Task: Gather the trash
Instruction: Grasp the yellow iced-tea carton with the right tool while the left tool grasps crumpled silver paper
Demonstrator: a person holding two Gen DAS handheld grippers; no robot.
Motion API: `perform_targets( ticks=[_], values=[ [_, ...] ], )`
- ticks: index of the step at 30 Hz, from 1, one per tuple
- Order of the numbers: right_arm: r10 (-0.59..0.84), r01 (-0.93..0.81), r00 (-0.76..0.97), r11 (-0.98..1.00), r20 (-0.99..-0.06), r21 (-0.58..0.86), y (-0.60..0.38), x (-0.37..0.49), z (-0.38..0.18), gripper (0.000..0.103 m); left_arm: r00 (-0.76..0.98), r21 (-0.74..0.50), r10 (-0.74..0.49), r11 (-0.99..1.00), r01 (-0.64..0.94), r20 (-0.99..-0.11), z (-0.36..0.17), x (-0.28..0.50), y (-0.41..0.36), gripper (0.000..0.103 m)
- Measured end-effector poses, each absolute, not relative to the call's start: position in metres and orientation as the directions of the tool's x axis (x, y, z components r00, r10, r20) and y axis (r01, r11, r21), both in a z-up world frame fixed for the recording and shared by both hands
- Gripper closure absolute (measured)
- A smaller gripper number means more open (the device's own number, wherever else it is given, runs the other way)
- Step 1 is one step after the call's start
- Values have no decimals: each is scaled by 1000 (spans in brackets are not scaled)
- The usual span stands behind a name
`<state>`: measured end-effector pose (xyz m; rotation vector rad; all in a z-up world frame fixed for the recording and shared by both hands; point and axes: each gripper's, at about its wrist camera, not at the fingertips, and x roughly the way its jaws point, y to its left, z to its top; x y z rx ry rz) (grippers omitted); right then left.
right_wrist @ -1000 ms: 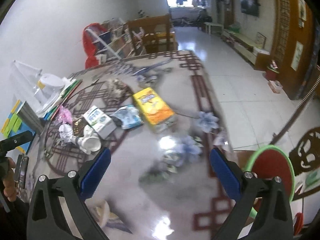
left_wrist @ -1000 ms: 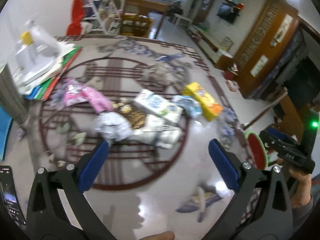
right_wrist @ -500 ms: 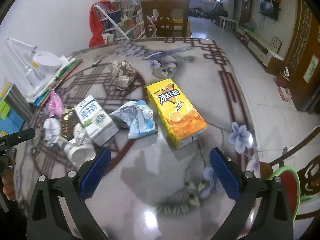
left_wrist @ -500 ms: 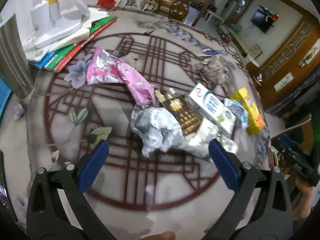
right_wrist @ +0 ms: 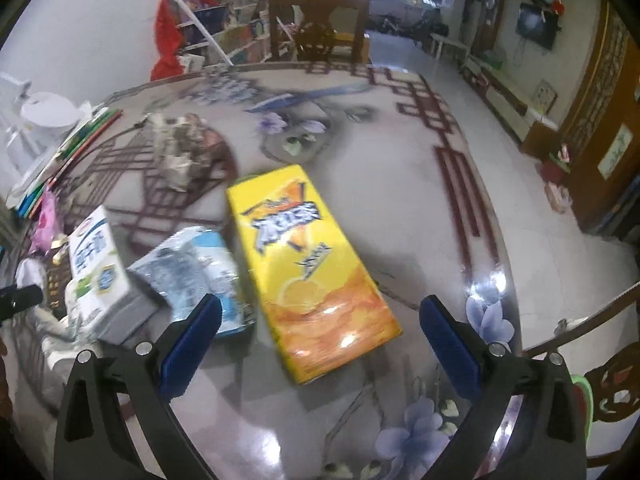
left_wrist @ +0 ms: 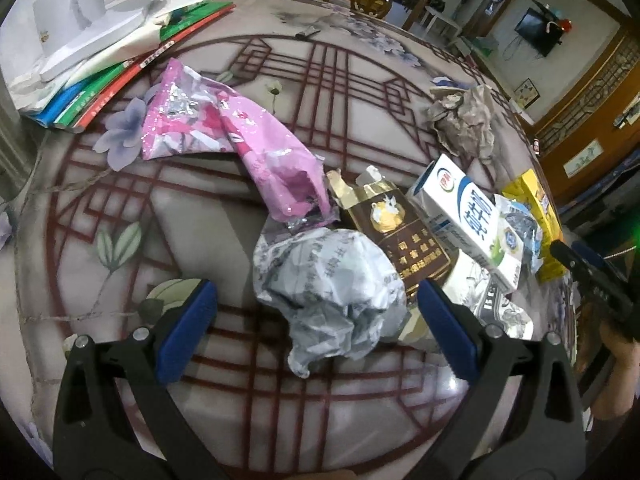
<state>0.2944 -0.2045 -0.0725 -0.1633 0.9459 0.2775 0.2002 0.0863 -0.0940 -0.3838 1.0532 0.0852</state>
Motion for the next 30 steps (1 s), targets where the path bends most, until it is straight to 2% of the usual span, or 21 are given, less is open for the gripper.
perform_targets(
  ticks=[4,6,7,9,12,16,21,30],
  values=[
    [185,-306,521,952,-833,20,-210,305,-81,13,504,-265,-113,934,-241,-856,-96,203,84,6],
    [202,-316,492,948,-847,42,-210,309,-86,27,505,-261,-110,935,-239,-856,-98,204,83,6],
    [201,-325,482,945,-853,39,-208,310,-90,30,504,-260,-111,936,-237,-857,-98,204,82,6],
    [202,-335,480,942,-854,35,-205,308,-92,31,500,-237,-94,944,-229,-861,-100,205,79,11],
    [222,-338,480,940,-849,54,-206,303,-91,32,513,-241,-107,950,-201,-851,-98,204,76,31],
    [215,-346,479,937,-851,41,-204,292,-89,34,517,-245,-111,949,-197,-849,-95,202,77,44],
    [219,-348,489,936,-844,41,-207,277,-79,35,524,-250,-105,945,-213,-845,-88,194,83,49],
    [242,-353,534,934,-810,46,-211,241,-43,35,544,-248,-86,941,-231,-834,-65,166,87,49]
  ],
)
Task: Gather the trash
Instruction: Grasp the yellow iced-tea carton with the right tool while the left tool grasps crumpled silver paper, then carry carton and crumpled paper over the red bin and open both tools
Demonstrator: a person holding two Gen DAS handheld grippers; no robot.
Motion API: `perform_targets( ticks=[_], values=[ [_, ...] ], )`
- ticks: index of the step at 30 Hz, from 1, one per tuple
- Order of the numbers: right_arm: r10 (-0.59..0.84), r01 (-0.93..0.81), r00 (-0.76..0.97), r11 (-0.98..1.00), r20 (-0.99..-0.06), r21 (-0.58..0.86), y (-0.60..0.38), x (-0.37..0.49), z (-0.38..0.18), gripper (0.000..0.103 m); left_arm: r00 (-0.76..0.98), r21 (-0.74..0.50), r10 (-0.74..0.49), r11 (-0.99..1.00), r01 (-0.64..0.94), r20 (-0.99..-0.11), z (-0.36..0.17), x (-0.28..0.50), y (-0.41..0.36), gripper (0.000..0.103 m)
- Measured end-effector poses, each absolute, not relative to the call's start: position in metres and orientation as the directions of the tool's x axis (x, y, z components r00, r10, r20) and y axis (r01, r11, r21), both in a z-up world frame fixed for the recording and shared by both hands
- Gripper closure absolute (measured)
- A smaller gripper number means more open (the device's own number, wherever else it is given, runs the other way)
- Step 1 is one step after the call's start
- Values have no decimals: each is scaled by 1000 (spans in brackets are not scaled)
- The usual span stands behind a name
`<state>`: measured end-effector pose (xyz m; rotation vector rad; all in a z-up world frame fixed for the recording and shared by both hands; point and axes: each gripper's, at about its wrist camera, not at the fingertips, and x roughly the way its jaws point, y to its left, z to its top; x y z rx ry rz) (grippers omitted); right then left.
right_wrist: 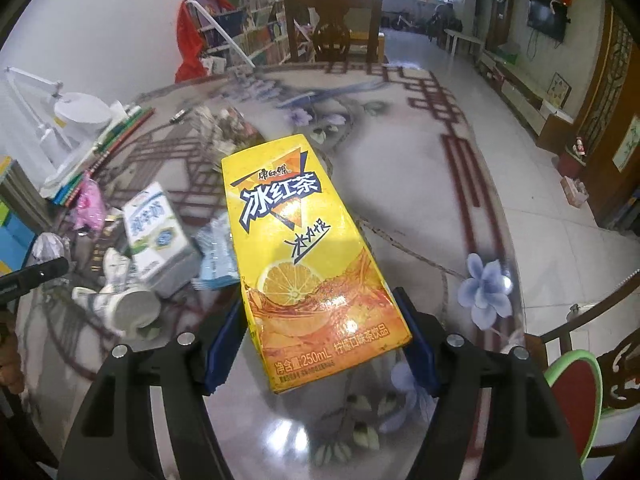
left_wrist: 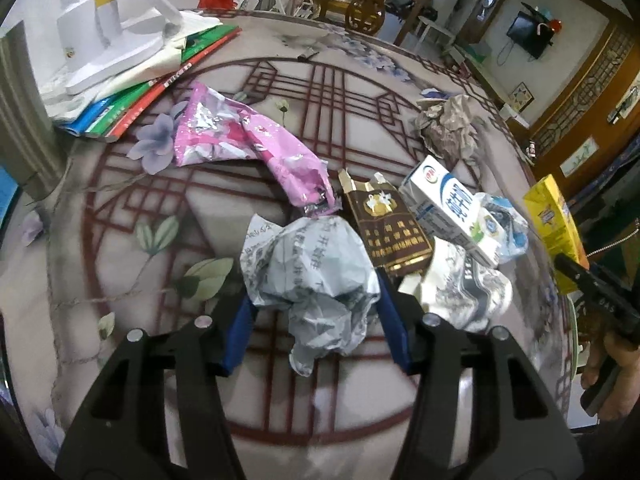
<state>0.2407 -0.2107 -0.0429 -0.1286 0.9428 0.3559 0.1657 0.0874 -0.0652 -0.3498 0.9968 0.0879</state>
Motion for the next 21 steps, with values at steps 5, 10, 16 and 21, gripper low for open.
perform_targets(
  ticks=[5,10,16,21],
  values=[
    [268,-351,562,934,-783,68,-215,218,-19,35,567,-253,-92,944,-212,-819,-47,150,81,49],
    [289,-351,594,933,-751,81,-224,188,7,35,599,-258,-111,952,-166,-793,-24,133,65,49],
    [292,-351,620,933,-728,76,-242,156,29,35,622,-269,-146,957,-107,-769,-6,118,36,49],
    [294,-325,630,940,-719,99,-268,136,37,35,622,-275,-180,960,-58,-762,2,114,12,49]
  ],
)
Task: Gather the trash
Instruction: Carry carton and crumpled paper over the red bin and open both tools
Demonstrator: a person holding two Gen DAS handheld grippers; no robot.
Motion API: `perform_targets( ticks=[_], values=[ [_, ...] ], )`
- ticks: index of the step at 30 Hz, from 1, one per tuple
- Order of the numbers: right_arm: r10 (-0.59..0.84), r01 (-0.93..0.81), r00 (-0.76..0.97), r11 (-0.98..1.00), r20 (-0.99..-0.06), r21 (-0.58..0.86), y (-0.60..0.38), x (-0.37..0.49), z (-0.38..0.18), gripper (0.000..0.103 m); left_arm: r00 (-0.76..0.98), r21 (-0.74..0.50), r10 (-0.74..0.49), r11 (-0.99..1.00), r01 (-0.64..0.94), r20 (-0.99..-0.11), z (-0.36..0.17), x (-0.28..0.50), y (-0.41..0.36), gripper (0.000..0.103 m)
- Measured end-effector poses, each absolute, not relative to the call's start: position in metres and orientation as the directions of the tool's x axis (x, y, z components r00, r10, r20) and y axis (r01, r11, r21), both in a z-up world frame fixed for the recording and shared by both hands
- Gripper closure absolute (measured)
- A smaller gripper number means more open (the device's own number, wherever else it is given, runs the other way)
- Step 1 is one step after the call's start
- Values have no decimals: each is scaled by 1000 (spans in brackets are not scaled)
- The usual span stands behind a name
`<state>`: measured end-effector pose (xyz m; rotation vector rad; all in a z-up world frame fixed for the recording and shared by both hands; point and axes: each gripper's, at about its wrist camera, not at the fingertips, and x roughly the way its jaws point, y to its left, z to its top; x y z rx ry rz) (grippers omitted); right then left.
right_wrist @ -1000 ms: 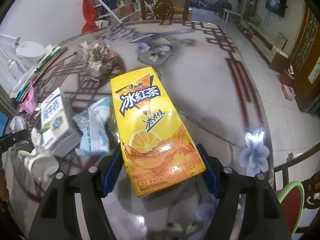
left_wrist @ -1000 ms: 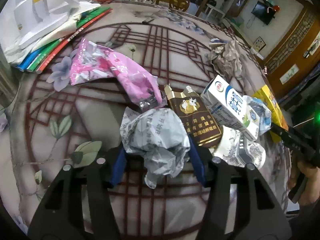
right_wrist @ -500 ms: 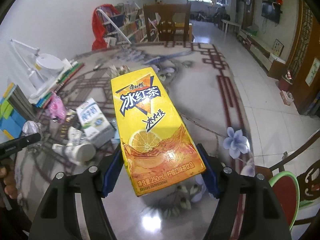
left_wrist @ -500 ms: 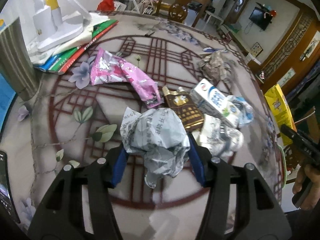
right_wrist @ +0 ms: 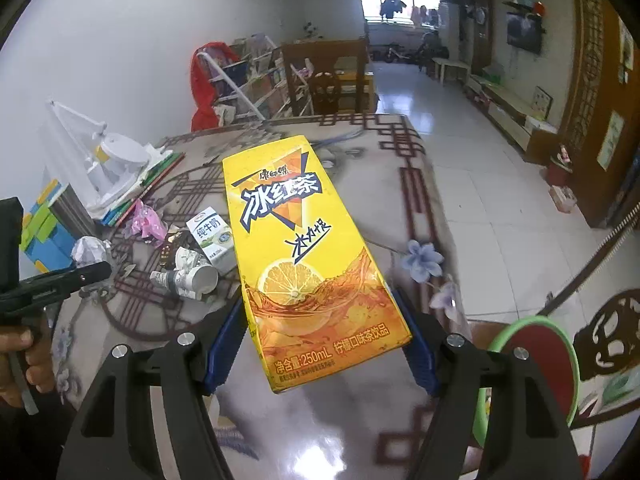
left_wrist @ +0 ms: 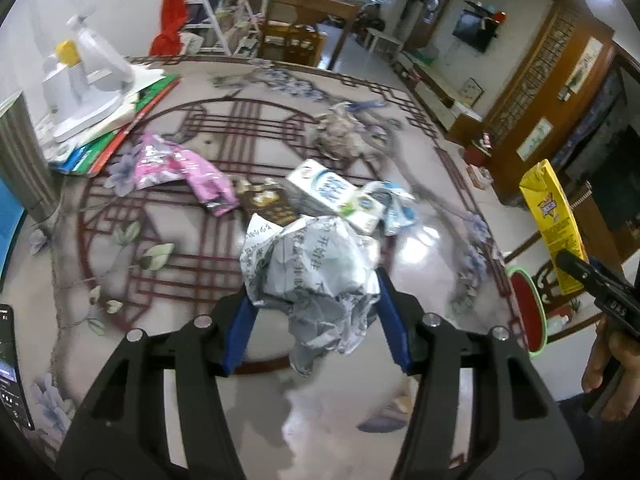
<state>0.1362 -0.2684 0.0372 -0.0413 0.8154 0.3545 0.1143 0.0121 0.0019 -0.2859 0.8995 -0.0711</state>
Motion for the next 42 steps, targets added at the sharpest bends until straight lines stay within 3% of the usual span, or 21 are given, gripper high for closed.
perform_targets(
  ticks=[17,34,42],
  values=[
    [231,-195,679,972,-696,133,-358,115,44,35,585,-266,-293,955,135,-756,16,143,-101,49],
    [66,46,710,989,-701,141,-495,94,33,35,476,-300,-464,874,382,-747,17,169,-266,49],
    [19,180,710,961,-704,208,-551,89,14,35,386,-341,-546,806,483,-743,15,180,-330,49]
  ],
)
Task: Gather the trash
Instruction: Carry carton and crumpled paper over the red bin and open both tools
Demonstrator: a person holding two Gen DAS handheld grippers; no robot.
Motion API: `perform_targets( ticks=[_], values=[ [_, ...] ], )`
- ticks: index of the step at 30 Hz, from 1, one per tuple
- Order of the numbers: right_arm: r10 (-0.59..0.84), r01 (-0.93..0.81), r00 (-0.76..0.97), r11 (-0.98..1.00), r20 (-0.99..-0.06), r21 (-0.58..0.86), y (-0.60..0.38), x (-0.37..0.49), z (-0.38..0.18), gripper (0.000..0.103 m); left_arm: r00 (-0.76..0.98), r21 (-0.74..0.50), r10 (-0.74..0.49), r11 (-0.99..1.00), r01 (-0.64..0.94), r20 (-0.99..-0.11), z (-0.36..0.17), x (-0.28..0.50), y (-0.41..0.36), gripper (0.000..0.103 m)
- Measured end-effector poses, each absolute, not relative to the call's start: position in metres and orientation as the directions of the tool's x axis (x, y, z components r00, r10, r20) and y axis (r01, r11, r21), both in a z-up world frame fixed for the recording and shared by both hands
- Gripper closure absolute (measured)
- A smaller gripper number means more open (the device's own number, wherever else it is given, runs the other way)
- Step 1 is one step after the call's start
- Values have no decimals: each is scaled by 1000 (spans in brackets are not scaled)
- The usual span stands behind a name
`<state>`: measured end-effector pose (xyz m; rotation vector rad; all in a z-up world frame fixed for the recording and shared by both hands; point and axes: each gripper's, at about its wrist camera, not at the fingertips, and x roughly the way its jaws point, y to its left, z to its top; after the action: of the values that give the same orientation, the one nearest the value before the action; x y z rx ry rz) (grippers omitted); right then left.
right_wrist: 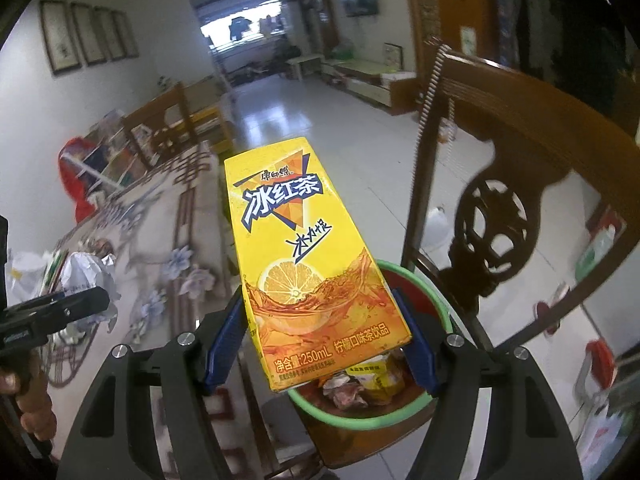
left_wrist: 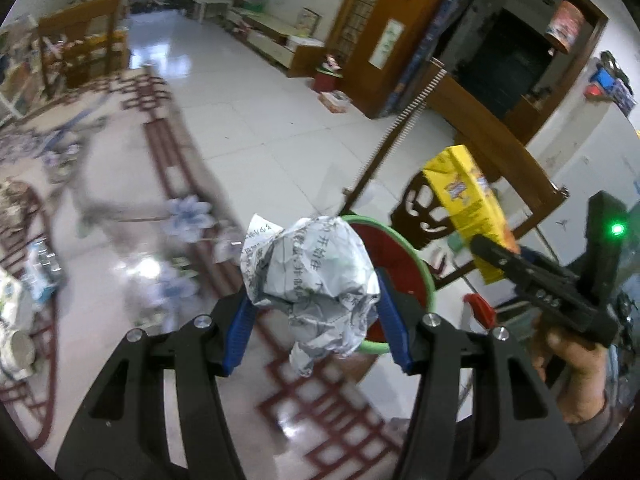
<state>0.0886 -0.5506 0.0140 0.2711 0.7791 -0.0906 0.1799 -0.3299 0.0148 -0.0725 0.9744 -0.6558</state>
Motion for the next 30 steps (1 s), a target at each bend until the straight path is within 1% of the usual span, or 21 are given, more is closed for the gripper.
perform_targets(
  ticks=[6,11,14,17,23,30],
  values=[
    [-31,248,699,947,-715,202,-571,84,3,35,291,-415,-600,759,502,-745,1,196,-369,49],
    [-41,298,679,928,-733,225,-590,77,-5,35,230,-448,-617,736,508,-753,-11,205,-403,49],
    [-58,309,665,929,-745,203,-595,76,-8,35,190,-469,-627,721,511,-756,-19,210,-420,49],
    [-68,313,651,931,-756,186,-599,77,-11,35,177,-465,-621,719,516,-764,-24,213,-430,48],
    [-60,320,644,927,-762,197,-608,78,-14,35,127,-472,-620,699,538,-774,-30,217,-445,48],
    [-56,315,645,928,-762,199,-608,78,-13,35,122,-470,-614,704,532,-780,-31,220,-454,45]
  ],
)
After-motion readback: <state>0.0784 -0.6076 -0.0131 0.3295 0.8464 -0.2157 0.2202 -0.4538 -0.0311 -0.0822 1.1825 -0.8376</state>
